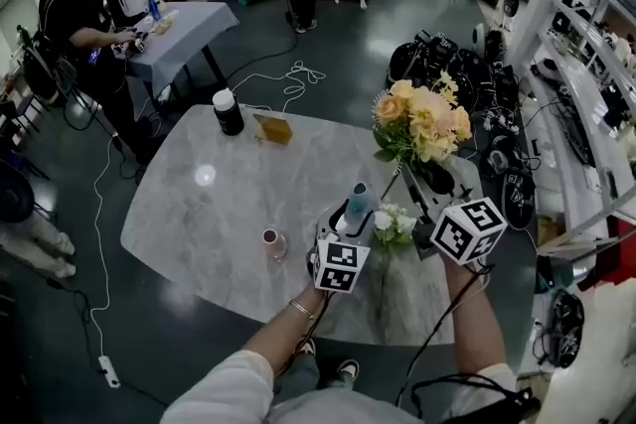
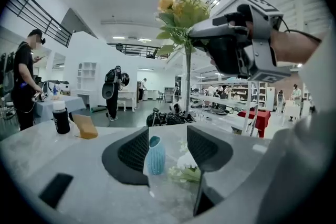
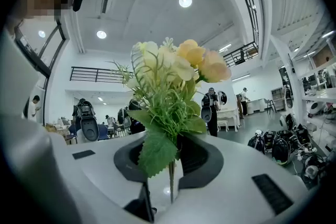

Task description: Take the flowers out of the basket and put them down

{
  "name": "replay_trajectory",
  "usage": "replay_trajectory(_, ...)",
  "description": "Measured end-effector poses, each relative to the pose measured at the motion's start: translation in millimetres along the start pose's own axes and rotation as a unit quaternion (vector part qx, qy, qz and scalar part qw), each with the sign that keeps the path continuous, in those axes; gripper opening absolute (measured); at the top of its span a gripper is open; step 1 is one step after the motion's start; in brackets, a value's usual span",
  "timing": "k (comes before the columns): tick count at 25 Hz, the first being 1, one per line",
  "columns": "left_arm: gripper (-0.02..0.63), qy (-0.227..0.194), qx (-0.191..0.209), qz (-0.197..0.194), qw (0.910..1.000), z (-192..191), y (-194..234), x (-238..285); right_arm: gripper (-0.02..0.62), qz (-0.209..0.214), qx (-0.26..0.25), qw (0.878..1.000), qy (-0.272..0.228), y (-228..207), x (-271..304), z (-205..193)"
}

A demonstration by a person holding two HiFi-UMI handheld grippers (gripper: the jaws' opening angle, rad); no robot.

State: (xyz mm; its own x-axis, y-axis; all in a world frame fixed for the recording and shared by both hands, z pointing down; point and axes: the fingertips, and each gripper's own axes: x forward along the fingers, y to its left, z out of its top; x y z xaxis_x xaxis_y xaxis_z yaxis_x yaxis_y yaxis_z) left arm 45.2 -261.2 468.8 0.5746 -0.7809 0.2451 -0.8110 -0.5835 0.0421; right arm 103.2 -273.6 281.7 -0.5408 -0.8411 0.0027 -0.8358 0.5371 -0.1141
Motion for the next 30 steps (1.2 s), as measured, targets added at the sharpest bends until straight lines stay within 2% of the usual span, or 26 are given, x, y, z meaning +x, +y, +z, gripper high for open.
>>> replay_trajectory(3, 0.230, 0.003, -0.001, -0.005, 1.0000, 3, -16, -16, 0.081, -0.011, 0.007, 1.000, 0.003, 5, -28, -4)
replay_trajectory(11, 0.135, -0.007, 0.006, -0.023, 0.9997, 25, -60, -64, 0.081, -0.047, 0.032, 0.998, 0.026, 26, -109, -26)
replay_trajectory(19, 0.035, -0.002, 0.007, -0.037, 0.9993, 12, -117, -91, 0.080, -0.088, 0.067, 0.992, 0.058, 27, -195, -77)
replay_trajectory(30, 0.011, 0.006, 0.018, -0.050, 0.9986, 5, -153, -86, 0.078, -0.122, 0.114, 0.982, 0.083, 16, -233, -111)
